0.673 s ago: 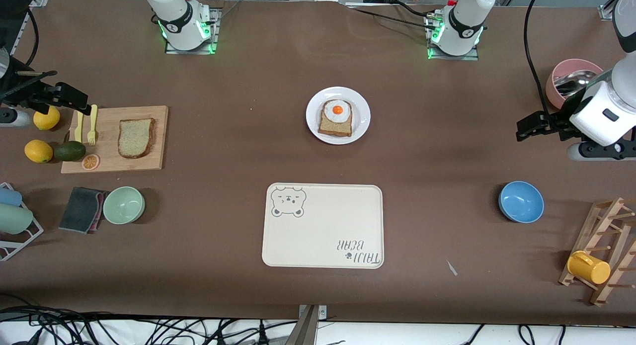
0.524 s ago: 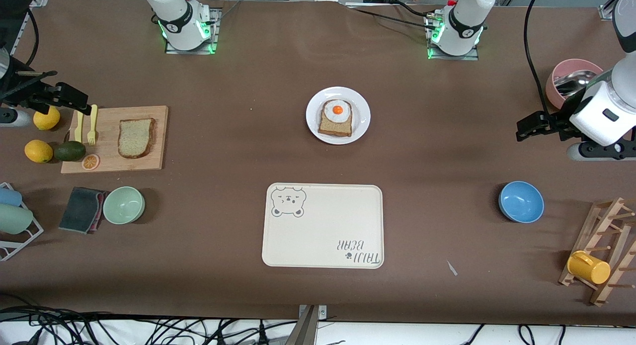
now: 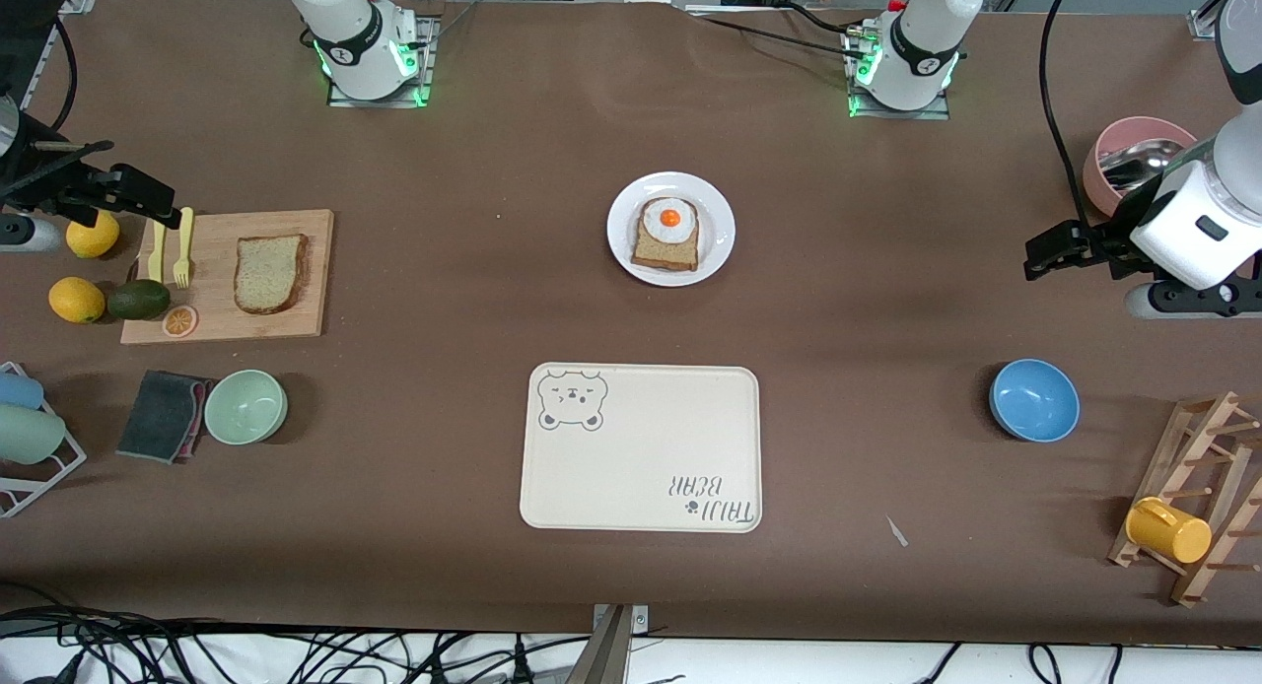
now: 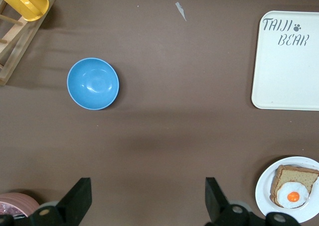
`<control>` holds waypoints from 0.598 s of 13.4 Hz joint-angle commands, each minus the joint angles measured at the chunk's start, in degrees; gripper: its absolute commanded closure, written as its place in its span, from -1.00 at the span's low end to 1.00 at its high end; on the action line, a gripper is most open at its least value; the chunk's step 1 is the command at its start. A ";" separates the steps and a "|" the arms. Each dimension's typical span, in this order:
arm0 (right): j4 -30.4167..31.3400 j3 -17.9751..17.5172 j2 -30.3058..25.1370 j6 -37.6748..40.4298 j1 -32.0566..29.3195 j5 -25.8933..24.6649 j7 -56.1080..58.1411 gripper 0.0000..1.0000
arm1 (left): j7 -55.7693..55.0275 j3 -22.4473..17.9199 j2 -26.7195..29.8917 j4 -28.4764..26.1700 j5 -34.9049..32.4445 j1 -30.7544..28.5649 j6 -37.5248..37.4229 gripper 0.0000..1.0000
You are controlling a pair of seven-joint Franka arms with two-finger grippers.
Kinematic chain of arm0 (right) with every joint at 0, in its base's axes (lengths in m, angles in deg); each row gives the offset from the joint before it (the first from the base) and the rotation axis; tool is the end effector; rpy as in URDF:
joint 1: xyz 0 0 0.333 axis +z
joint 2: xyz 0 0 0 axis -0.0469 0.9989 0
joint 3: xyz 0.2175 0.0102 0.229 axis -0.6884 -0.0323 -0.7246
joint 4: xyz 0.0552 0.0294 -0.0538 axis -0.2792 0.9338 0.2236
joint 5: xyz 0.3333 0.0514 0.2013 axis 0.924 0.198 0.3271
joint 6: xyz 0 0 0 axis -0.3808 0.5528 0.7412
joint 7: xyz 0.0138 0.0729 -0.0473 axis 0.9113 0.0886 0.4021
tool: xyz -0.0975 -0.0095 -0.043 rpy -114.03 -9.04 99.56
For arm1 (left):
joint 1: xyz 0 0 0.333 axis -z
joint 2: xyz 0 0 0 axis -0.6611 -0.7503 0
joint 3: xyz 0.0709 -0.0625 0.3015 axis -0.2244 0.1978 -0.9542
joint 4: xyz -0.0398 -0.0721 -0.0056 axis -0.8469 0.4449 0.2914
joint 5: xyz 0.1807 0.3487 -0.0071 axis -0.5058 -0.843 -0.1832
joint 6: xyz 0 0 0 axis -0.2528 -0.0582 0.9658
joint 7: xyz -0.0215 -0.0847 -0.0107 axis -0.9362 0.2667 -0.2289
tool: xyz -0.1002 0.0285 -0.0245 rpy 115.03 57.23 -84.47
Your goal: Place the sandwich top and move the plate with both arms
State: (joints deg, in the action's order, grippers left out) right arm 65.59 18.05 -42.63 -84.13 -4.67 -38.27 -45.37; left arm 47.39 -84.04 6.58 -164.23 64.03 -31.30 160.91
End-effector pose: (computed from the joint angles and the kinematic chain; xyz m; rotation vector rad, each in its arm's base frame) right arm 0.5591 -0.0114 0.5850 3.1361 -0.0170 -0.0869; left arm 0.6053 -0.0427 0.5842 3.1320 0.0573 -0.1145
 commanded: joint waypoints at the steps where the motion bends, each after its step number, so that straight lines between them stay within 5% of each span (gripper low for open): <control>1: 0.12 0.09 -0.41 0.01 0.40 -0.15 -0.10 -1.00 | 0.33 -0.54 0.89 -0.44 0.33 0.55 0.09 -1.00; 8: 0.04 0.18 -0.58 0.19 0.40 -0.23 -0.10 -1.00 | 0.33 -0.62 0.81 -0.44 0.33 0.55 0.09 -1.00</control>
State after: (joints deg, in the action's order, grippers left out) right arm 65.59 18.12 -42.63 -84.10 -4.59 -38.27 -45.37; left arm 47.39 -84.04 6.58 -164.23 64.03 -31.30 160.91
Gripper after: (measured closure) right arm 0.000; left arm 0.000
